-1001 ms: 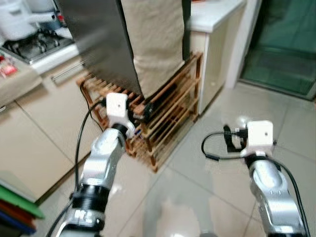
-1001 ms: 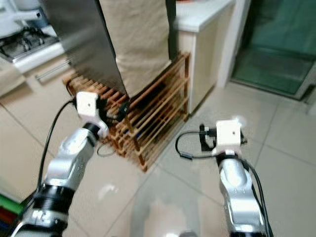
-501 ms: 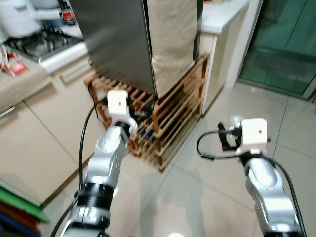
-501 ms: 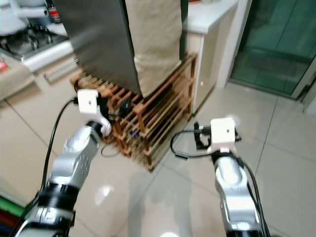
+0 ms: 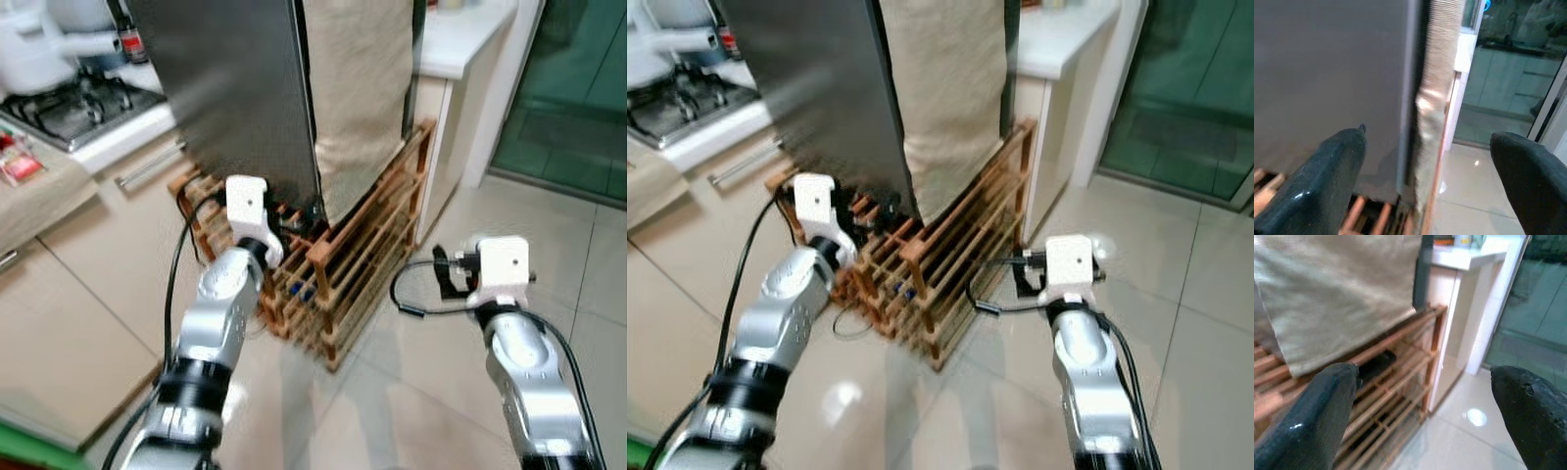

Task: Restocking fridge

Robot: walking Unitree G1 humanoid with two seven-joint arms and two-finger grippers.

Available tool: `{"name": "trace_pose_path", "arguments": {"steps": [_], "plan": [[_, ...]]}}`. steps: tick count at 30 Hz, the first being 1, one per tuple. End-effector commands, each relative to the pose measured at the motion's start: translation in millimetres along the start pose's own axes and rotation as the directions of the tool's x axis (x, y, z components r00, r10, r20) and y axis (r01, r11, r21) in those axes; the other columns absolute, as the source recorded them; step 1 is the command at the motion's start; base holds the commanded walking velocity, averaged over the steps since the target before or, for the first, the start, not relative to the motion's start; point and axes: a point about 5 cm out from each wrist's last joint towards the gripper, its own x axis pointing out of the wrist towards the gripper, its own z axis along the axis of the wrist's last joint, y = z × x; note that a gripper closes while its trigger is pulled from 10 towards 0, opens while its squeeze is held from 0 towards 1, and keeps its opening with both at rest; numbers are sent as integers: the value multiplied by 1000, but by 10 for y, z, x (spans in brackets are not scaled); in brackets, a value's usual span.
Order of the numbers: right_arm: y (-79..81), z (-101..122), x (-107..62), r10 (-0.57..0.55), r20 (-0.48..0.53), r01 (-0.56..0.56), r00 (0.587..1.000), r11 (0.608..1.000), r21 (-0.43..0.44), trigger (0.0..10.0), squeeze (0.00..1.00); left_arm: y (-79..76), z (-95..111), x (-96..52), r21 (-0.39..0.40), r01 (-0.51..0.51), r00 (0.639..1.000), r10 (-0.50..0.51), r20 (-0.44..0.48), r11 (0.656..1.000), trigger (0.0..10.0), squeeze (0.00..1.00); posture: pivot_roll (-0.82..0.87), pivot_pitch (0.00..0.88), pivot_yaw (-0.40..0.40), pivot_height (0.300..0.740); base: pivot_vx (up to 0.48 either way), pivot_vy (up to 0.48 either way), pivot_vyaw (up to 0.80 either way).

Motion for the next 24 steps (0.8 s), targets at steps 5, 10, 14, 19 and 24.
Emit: {"name": "trace_pose_path", "arguments": {"steps": [5,10,14,19,24], "plan": [[71,4,-2,27,6,-27,1000,1000,-1,10000,0,26,91,7,-10,2,999,-1,34,1000,10000,0,-185,0,117,740,466,0,0],[69,15,-3,30,14,-30,999,1000,-1,10000,0,2,250,37,-1,2,995,-1,99,1000,10000,0,-183,0,112,740,79,171,0],[68,31,1,32,23,-32,999,999,-1,10000,0,45,416,83,-44,-36,990,41,136,998,10000,0,-185,0,113,740,0,0,0],[67,24,-6,28,23,-28,999,1000,0,10000,0,19,390,64,-20,-8,993,10,114,1000,10000,0,-187,0,115,740,0,0,0],[61,20,-13,27,20,-27,999,1000,-1,10000,0,11,323,47,-17,-1,996,2,87,1000,10000,0,-188,0,114,740,0,0,0]]}}
